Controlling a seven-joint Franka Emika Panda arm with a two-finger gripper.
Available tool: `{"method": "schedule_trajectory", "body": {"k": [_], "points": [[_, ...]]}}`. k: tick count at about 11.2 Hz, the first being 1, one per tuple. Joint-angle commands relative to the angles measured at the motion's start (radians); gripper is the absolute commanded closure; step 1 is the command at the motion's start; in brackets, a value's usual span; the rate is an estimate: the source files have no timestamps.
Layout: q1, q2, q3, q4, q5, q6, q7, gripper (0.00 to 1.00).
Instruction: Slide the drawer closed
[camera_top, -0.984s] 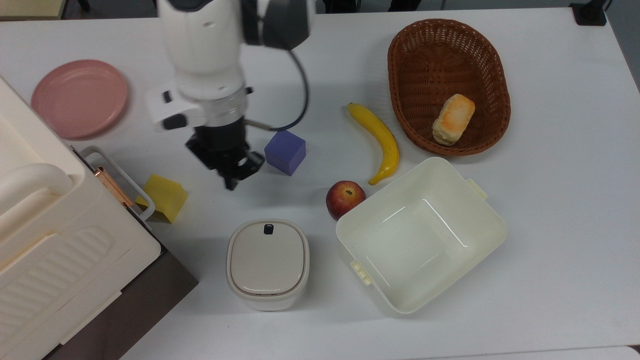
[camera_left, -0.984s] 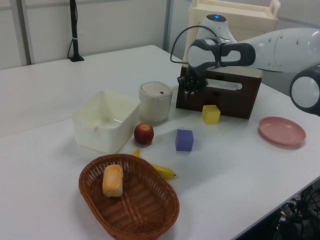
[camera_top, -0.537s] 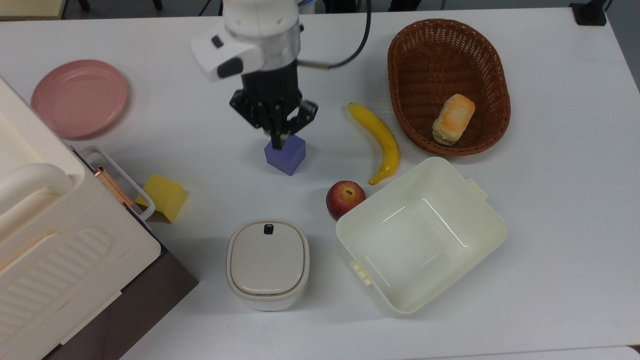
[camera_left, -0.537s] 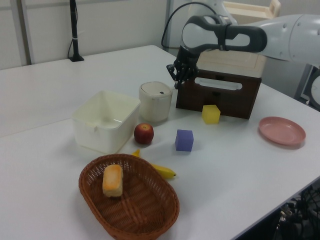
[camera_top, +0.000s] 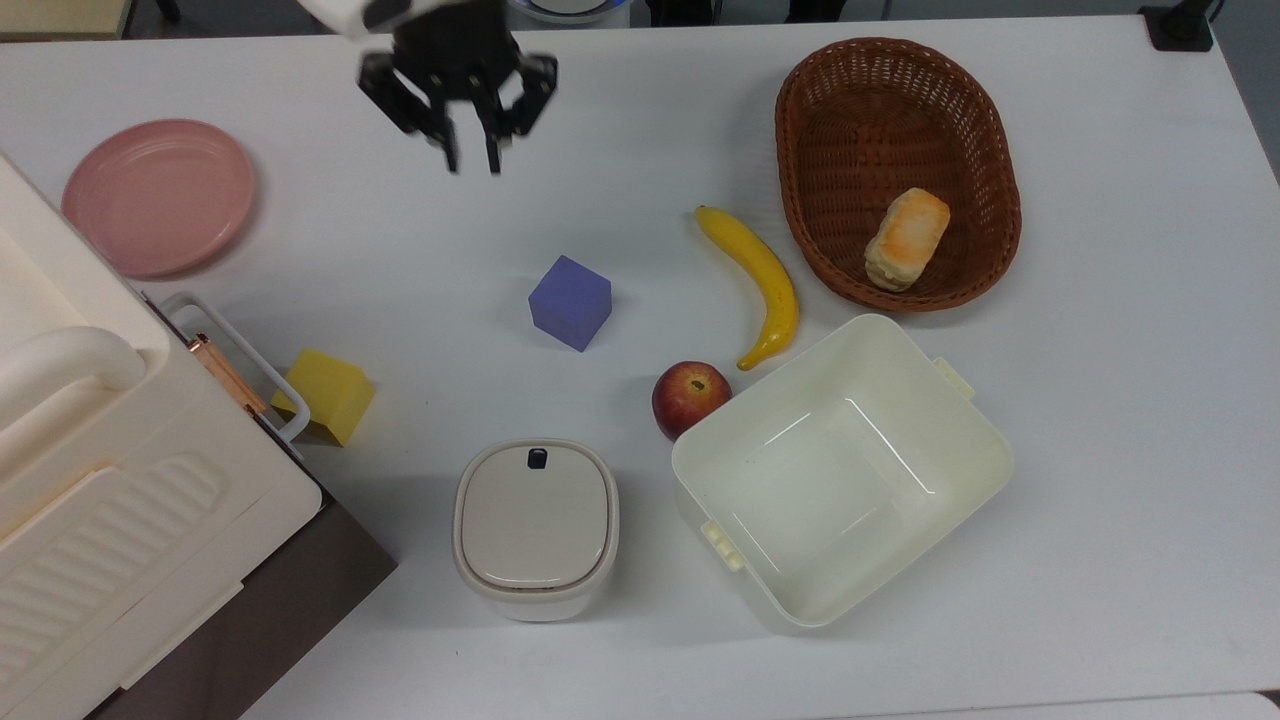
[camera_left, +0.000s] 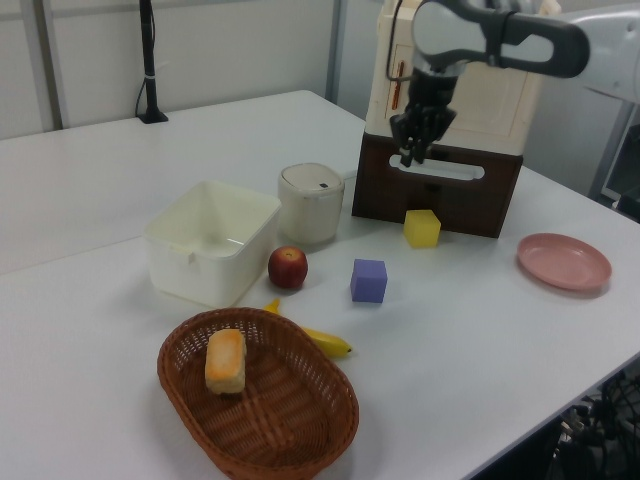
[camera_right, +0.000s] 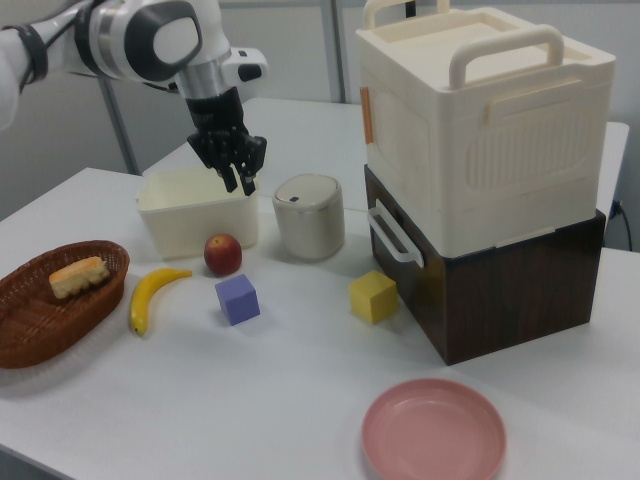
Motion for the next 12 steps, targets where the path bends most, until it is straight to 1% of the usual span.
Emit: {"method": "schedule_trajectory", "body": {"k": [1,2,4,5,7,8,12], "points": [[0.096,-0.079,-0.076,-0.066,0.004,-0.032,-0.004,0.00],[0.107,-0.089,-0.093,-0.066,0.004,-0.067,0.027,0.00],[0.147,-0.104,-0.139,-0.065,0.009,-0.078,0.053,0.00],[0.145,-0.105,-0.149,-0.062,0.033,-0.071,0.073,0.00],[0.145,-0.121,-0.211,-0.060,0.091,-0.084,0.087,0.00],[0.142,-0.131,-0.217,-0.060,0.110,-0.087,0.085,0.00],[0.145,-0.127,-0.219,-0.058,0.115,-0.097,0.081,0.00]]}}
